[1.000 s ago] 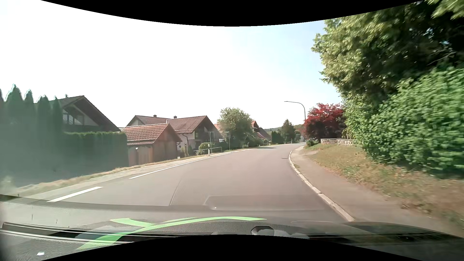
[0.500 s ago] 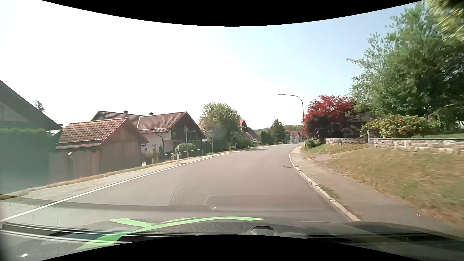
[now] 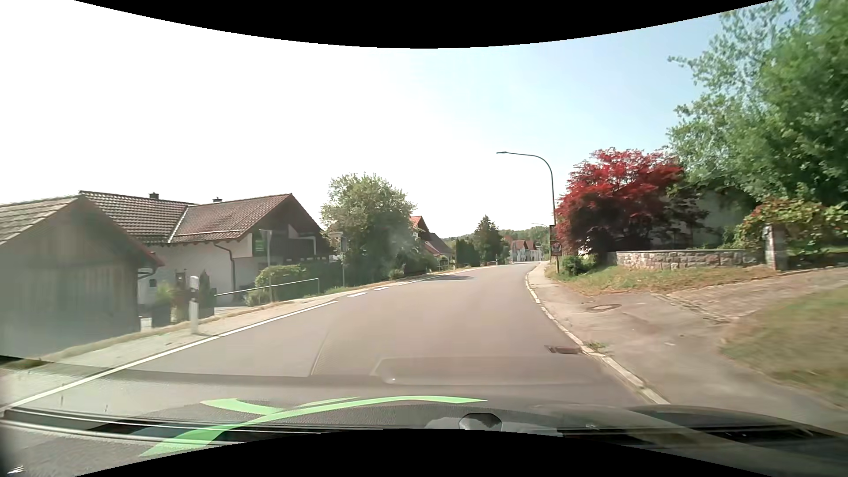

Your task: Follow the waypoints while adhering to traffic rules and regulations

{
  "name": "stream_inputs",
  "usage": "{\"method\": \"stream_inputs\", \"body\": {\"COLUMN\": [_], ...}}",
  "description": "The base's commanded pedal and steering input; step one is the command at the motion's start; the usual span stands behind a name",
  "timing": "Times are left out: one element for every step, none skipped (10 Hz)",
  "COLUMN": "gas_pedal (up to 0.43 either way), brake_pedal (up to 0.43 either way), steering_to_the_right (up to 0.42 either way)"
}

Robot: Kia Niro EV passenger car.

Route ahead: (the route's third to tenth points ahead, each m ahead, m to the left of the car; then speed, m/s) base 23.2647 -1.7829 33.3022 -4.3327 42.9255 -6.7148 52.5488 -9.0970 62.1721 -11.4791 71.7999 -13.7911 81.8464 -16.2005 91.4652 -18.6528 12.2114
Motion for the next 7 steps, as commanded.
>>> {"method": "stream_inputs", "body": {"gas_pedal": [0.138, 0.138, 0.15, 0.169, 0.177, 0.177, 0.177], "brake_pedal": [0.0, 0.0, 0.0, 0.0, 0.0, 0.0, 0.0], "steering_to_the_right": [0.042, 0.042, 0.041, 0.041, 0.041, 0.039, 0.038]}}
